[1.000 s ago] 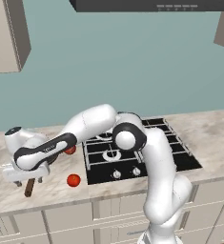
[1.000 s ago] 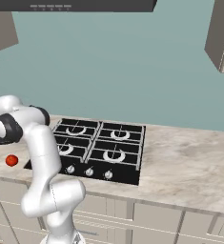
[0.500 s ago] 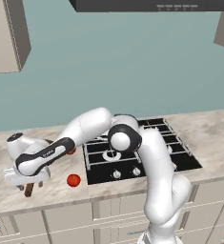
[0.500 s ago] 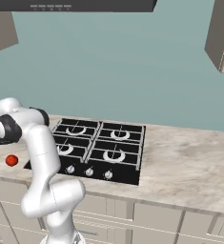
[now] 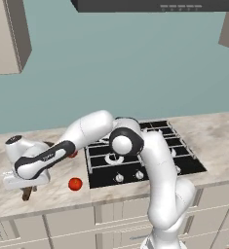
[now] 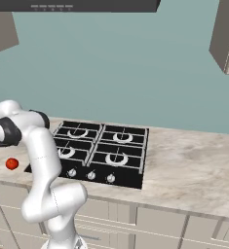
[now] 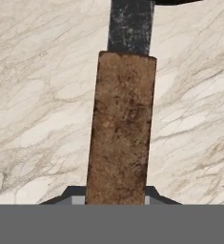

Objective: Place the pan on the front right burner on the stove. Then place the tomato and the onion in the pan and turn on the front right burner.

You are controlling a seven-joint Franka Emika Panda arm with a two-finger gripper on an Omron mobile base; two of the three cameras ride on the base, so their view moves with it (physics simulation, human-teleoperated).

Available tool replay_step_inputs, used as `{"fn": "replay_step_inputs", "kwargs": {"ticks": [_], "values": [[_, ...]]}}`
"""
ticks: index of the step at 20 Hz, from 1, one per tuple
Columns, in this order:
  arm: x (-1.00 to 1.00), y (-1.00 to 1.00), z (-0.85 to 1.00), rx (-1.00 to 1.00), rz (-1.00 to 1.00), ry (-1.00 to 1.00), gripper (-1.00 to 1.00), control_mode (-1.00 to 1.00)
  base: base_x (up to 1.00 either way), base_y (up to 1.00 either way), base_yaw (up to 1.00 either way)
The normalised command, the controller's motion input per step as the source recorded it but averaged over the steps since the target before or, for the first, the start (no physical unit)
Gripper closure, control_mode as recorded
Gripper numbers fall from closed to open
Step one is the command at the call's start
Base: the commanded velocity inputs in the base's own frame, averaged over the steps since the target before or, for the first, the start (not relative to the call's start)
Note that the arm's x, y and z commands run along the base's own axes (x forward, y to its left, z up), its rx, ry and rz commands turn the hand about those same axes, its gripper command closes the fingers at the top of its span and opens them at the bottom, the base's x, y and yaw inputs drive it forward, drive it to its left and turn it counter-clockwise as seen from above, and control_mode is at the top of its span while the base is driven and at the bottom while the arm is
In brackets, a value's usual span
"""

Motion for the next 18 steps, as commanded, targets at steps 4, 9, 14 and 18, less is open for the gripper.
{"fn": "replay_step_inputs", "kwargs": {"ticks": [4, 9, 14, 18], "values": [[0.00, 0.00, 0.31, 0.00, -0.01, -0.09, 1.00, -1.00, 0.00, 0.00, 0.00], [0.00, -0.06, 0.33, 0.00, -0.01, -0.09, 1.00, -1.00, 0.00, 0.00, 0.00], [0.00, -0.28, 0.45, 0.00, -0.04, -0.07, 1.00, -1.00, 0.00, 0.00, 0.00], [0.00, -0.48, 0.42, 0.00, -0.06, -0.04, 1.00, -1.00, 0.00, 0.00, 0.00]]}}
